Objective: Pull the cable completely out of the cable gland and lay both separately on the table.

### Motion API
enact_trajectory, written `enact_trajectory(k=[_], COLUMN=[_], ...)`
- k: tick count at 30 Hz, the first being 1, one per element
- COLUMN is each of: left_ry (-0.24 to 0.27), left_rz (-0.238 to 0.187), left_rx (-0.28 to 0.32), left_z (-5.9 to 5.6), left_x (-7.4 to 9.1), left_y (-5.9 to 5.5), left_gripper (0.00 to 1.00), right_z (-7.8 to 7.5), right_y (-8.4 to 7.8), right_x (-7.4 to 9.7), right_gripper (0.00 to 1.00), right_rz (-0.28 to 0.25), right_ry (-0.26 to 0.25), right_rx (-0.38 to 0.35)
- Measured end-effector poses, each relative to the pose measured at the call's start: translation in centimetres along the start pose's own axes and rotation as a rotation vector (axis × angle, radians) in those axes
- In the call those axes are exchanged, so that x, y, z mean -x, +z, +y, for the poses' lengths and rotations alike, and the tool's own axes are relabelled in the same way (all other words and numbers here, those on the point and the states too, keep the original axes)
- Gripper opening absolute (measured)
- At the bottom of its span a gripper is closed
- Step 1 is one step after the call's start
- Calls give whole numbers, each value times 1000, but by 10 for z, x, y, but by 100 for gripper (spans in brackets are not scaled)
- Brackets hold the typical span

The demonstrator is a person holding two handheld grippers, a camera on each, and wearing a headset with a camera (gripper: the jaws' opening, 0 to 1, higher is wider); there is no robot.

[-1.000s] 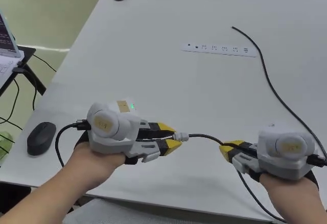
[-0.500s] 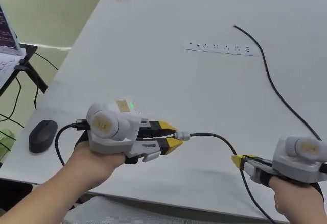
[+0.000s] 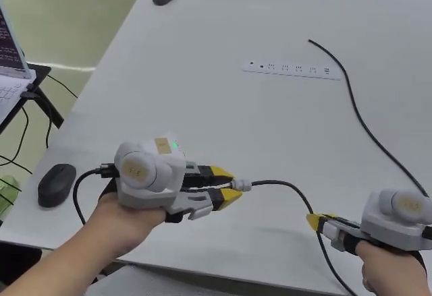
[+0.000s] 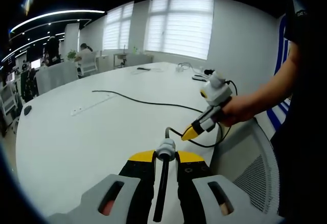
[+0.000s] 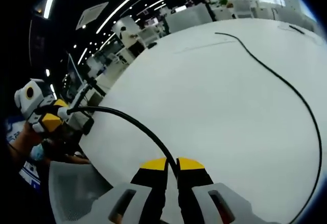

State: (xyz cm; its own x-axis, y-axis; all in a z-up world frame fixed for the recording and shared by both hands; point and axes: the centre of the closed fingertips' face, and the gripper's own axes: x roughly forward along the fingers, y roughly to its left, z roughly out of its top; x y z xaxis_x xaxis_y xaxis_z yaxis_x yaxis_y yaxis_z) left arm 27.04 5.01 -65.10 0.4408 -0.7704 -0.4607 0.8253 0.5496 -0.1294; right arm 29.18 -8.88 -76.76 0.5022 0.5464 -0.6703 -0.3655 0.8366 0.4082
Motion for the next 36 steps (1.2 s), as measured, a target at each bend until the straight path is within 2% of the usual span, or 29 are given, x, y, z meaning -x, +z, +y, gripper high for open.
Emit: enact_trajectory(k=[6,10,11,12,13,14,16,23,25,27,28,31,34,36], left_ry=[3,2,2,2,2,-1,-3,-15,-15,-15,-15,-16,-17,-15], left_rz=[2,6,6,10,11,16,25,30,27,25,24,22,19,20], left_rx=[6,4,4,2,0,2,0,12,16,18,20,21,25,26], left_z=[3,3,3,3,3,2,1,-2,-2,-2,-2,-3,-5,-5], left_x=[1,1,1,1,1,0,0,0,1,1,1,2,2,2], left_y=[3,3,3,2,2,1,-1,-4,-3,-2,-2,-2,-3,-4], left_gripper=[15,15,15,15,15,15,15,15,15,15,15,15,15,15], right_z=[3,13,15,23,29,39,51,111,123,130,134,137,142,144], right_y=[3,4,5,11,14,19,25,53,56,56,52,48,46,42], right_x=[1,1,2,4,6,9,13,20,18,14,11,3,1,1], right_gripper=[1,3,4,7,13,17,20,28,29,30,28,22,16,15], right_rz=[-12,9,5,-20,-26,-36,-41,-81,-91,-89,-72,-64,-67,-62], right_ry=[2,36,40,66,83,105,119,170,169,182,193,188,179,186], right_rx=[116,143,144,141,144,184,268,711,802,841,864,903,999,997])
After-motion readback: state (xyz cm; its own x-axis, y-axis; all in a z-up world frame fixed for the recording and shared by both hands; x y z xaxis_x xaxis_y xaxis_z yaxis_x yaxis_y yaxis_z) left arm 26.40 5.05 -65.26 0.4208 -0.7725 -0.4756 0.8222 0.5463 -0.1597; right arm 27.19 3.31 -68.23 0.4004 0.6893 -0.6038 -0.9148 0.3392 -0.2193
